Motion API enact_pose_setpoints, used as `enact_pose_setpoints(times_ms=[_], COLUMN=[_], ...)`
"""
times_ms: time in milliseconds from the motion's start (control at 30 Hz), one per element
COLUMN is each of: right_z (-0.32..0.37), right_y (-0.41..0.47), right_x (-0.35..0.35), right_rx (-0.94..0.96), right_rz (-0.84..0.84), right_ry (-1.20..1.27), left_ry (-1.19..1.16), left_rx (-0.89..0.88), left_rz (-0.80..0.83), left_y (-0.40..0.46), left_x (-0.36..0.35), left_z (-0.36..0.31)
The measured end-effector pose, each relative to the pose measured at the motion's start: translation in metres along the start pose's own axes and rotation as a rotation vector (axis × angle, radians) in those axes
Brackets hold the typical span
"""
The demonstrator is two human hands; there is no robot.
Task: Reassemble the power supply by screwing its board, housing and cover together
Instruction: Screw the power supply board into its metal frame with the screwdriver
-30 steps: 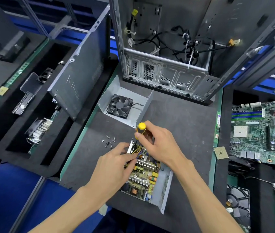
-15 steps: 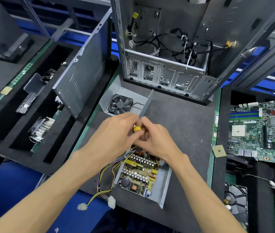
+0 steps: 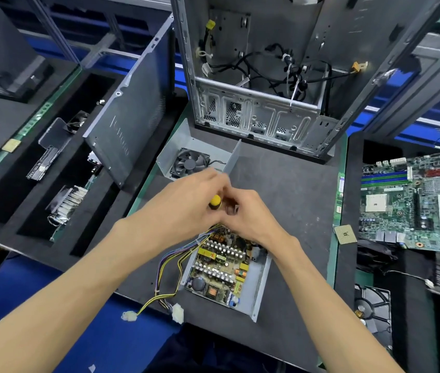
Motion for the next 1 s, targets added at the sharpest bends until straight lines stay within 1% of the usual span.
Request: enact_pose_setpoints(times_ms=[67,100,133,200,267,300,333,400,433,467,567,633,667,800,867,1000], right_z=[-0.003,-0.003,-0.003,0.002,0.005,0.004,0.002,-0.001,0.0,0.001,0.003,0.002,0.003,-0.002,-0.003,-0.003], right_y=[0.001,0.002,0.003,0.003,0.001,0.001,0.0,0.001,0.001,0.002,0.002,0.0,-0.001,-0.001,0.0,-0.005], right_x=[0.0,-0.001,-0.001,-0.001,-0.003,-0.003,-0.001,0.001,0.0,-0.002,-0.003,-0.003,-0.003,-0.002,-0.003,-0.001], right_rx=[-0.034,-0.05,-0.058,-0.038,-0.01,-0.004,-0.007,-0.024,-0.031,-0.038,-0.054,-0.032,-0.019,-0.049,-0.078,-0.099], right_rz=[-0.025,-0.035,-0.044,-0.045,-0.015,-0.009,-0.015,-0.045,-0.044,-0.031,-0.039,-0.017,-0.007,-0.018,-0.013,-0.069], right_ry=[0.016,0.015,0.011,-0.007,0.012,0.023,0.022,-0.012,-0.018,-0.014,-0.024,0.02,0.024,0.028,0.028,0.052], left_ry=[0.02,0.035,0.025,0.061,0.089,0.09,0.089,0.088,0.096,0.09,0.089,0.109,0.106,0.112,0.105,0.072], left_rx=[0.146,0.174,0.157,0.068,0.006,0.014,0.028,0.123,0.158,0.152,0.024,-0.017,-0.009,0.147,0.096,-0.067], left_rz=[-0.083,-0.084,-0.067,0.008,0.07,0.078,0.048,-0.035,-0.05,-0.053,0.042,0.068,0.05,-0.008,-0.015,0.029], left_y=[-0.001,0.0,0.001,0.002,0.002,0.001,0.001,-0.001,0.0,0.0,0.004,0.005,0.004,0.001,0.001,0.0], left_x=[0.007,0.006,0.004,0.0,-0.001,0.0,0.004,0.011,0.011,0.009,0.001,0.001,0.003,0.004,0.002,-0.002], left_z=[0.011,0.014,0.012,0.005,0.003,0.004,0.005,0.011,0.015,0.014,0.004,0.003,0.004,0.016,0.011,0.002])
Point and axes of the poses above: each hand's wrist, its own y-axis towards the middle knuckle, its own x-axis out of the back of the hand, z = x × y, the point moved 9 cm from there along y, towards the middle knuckle, and after that the axes turned 4 degrees about -x, right-handed, at the moved point
